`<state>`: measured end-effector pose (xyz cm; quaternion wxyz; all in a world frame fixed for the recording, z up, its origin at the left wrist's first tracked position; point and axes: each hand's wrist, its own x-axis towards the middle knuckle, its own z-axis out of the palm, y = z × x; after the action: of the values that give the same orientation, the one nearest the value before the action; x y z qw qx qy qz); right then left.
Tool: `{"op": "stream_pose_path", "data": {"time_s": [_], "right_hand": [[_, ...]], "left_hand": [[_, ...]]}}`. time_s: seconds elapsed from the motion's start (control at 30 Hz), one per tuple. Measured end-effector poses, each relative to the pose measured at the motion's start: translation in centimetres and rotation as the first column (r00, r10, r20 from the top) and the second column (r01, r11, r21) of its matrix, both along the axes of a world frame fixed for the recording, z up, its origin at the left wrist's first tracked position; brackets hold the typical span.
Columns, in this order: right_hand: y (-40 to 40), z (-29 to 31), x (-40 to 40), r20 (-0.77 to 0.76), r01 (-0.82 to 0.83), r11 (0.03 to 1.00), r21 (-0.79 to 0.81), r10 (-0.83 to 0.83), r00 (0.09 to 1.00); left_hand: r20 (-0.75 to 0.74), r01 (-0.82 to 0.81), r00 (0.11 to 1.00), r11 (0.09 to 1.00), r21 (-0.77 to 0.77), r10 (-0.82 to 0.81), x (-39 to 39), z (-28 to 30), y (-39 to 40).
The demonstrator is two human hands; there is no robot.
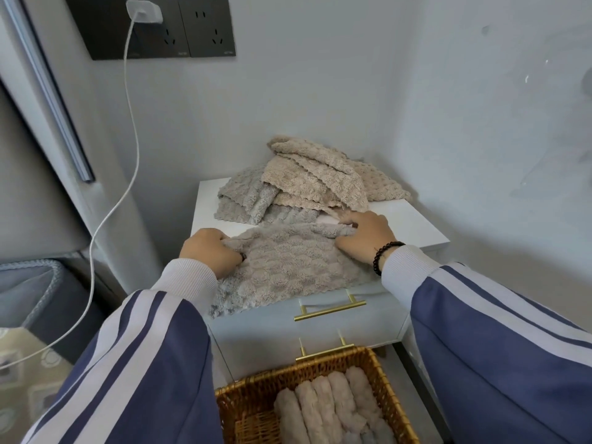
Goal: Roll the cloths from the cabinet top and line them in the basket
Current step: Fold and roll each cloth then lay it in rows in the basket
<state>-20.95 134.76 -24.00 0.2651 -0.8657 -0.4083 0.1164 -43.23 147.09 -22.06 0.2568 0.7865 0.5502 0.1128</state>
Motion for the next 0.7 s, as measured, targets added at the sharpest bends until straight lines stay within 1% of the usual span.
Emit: {"op": "stream_pose_path", "data": {"time_s": [0.1, 0.17, 0.23, 0.3, 0.37, 0.43, 0.5, 0.6, 0.7], "right_hand": [[-1.2, 0.7, -0.2, -0.107, 0.013, 0.999, 0.039, -0.009, 0.994], [-2.5, 1.3, -0.4, -0.181, 0.020, 0.996, 0.086, -0.004, 0.983], [-4.2, 1.8, -0.3, -0.258, 0.038, 0.988, 0.153, 0.002, 0.966], [-5.9, 2.5, -0.7, -0.323, 0.054, 0.974, 0.221, 0.020, 0.946], [-7.9, 2.5, -0.6, -0.399, 0.092, 0.956, 0.278, 0.028, 0.917], [-9.6, 1.4, 0.3, -0.516, 0.134, 0.930, 0.343, 0.067, 0.854], [-11.5, 2.3, -0.7, -0.597, 0.181, 0.902, 0.392, 0.100, 0.796], [-14.4, 4.7, -3.2, -0.678, 0.269, 0.877, 0.399, 0.084, 0.730], [-16.2, 5.1, -4.5, -0.757, 0.304, 0.863, 0.403, 0.128, 0.641]], "left_hand": [[0.112, -0.029, 0.993, 0.999, -0.020, 0.031, -0.7, 0.0, -0.6], [0.218, -0.036, 0.975, 0.997, -0.073, 0.051, -1.3, 0.3, -1.0], [0.353, -0.014, 0.931, 0.977, -0.212, 0.090, -2.3, 1.0, -2.0], [0.480, 0.041, 0.860, 0.915, -0.401, 0.172, -3.3, 1.5, -2.8], [0.577, 0.092, 0.778, 0.864, -0.495, 0.248, -4.2, 1.8, -4.2], [0.630, 0.144, 0.724, 0.831, -0.537, 0.281, -5.1, 2.2, -5.9], [0.669, 0.193, 0.682, 0.808, -0.556, 0.297, -6.1, 2.7, -7.2], [0.716, 0.290, 0.628, 0.763, -0.578, 0.304, -7.2, 3.9, -9.1], [0.744, 0.319, 0.573, 0.742, -0.589, 0.344, -7.7, 4.0, -10.8]]}}
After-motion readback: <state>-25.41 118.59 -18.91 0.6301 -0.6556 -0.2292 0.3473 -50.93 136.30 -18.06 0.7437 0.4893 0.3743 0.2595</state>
